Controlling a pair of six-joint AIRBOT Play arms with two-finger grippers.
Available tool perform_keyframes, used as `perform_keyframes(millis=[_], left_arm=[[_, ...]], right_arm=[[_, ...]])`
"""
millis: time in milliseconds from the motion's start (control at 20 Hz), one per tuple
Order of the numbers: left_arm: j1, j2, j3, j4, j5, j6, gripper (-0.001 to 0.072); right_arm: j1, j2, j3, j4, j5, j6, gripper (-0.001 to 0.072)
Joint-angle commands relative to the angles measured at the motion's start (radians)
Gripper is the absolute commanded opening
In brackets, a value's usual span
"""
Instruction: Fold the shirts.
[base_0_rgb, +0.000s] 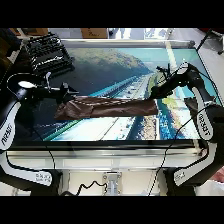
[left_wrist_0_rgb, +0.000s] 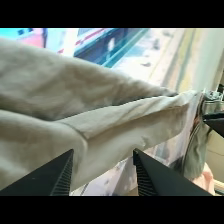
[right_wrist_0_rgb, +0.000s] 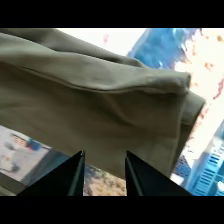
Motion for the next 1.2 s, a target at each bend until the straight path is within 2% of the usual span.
perform_keyframes(millis=[0, 50, 100, 150, 200, 250, 300, 450, 500, 550, 950, 1100, 1150], left_arm=[[0.009, 0.024, 0.060, -0.013, -0.013, 0.010, 0.0434], [0.018, 0.033, 0.077, 0.008, -0.017, -0.003, 0.0432], [0.031, 0.043, 0.089, 0.042, -0.017, -0.021, 0.0393], [0.043, 0.050, 0.094, 0.080, -0.022, -0.032, 0.0263], [0.056, 0.054, 0.097, 0.124, -0.035, -0.043, 0.0192], [0.069, 0.055, 0.097, 0.163, -0.053, -0.057, 0.0189], [0.084, 0.055, 0.097, 0.206, -0.066, -0.072, 0.0138], [0.132, 0.055, 0.097, 0.309, -0.077, -0.130, 0.0141], [0.146, 0.055, 0.097, 0.342, -0.080, -0.143, 0.0234], [0.158, 0.055, 0.097, 0.369, -0.088, -0.148, 0.0294], [0.199, 0.055, 0.097, 0.402, -0.117, -0.150, 0.0294], [0.190, 0.055, 0.097, 0.339, -0.135, -0.133, 0.0292], [0.178, 0.055, 0.097, 0.315, -0.148, -0.113, 0.0223]], right_arm=[[0.002, 0.046, 0.001, 0.235, -0.029, -0.040, 0.0302], [0.007, 0.046, 0.001, 0.320, -0.050, -0.058, 0.0186], [0.014, 0.046, 0.001, 0.390, -0.080, -0.090, 0.0029], [0.026, 0.046, 0.001, 0.436, -0.120, -0.089, 0.0025], [0.041, 0.046, 0.001, 0.458, -0.155, -0.089, 0.0024], [0.060, 0.046, 0.001, 0.459, -0.191, -0.089, 0.0024], [0.080, 0.045, 0.001, 0.455, -0.217, -0.089, 0.0024], [0.153, 0.037, 0.001, 0.403, -0.279, -0.085, 0.0024], [0.172, 0.026, 0.001, 0.397, -0.287, -0.083, 0.0023], [0.190, 0.006, 0.001, 0.404, -0.291, -0.077, 0.0023], [0.257, -0.107, 0.002, 0.418, -0.309, -0.057, 0.0023], [0.223, -0.107, 0.031, 0.312, -0.293, 0.004, 0.0023], [0.206, -0.107, 0.045, 0.245, -0.277, 0.043, 0.0024]])
